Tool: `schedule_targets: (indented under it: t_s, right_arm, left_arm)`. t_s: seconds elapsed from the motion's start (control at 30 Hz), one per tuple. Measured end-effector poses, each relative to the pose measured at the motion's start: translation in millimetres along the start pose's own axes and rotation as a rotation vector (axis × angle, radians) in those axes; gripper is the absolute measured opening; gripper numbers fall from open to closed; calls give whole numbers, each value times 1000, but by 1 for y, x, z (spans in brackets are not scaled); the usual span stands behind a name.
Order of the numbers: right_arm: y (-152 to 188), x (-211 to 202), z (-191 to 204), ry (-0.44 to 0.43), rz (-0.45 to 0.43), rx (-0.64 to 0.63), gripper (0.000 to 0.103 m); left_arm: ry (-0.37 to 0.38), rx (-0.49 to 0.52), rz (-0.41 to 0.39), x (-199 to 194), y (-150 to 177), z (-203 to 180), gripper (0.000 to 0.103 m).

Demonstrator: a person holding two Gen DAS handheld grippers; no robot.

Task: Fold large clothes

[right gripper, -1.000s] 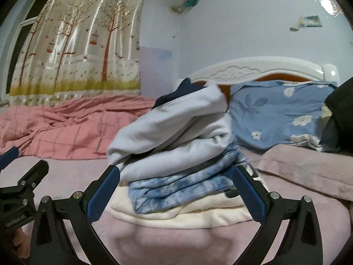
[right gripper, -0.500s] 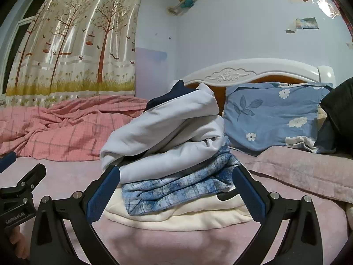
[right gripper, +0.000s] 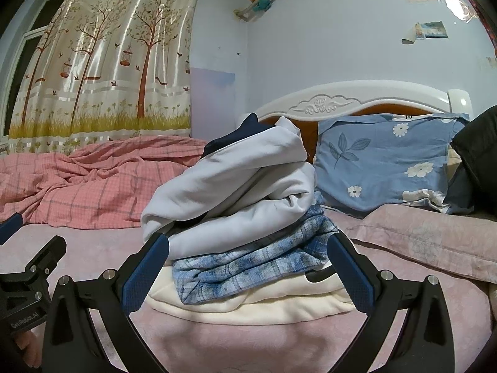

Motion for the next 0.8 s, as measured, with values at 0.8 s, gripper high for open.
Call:
schedule_targets:
  t_s: [0.8]
  right_arm:
    - [-1, -4, 4, -9, 2, -7, 103]
  left_arm:
    - [-7, -1, 18, 6, 1, 0, 103]
Point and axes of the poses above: each gripper's, at about its wrist camera, not at the fingertips, and x roughly the way its jaws point, z to its left, y to its underside, the point moved 10 cm from there along x, roughly the way its jaws point, and after that the axes turned 6 degrees about -y, right-handed, at the moved point
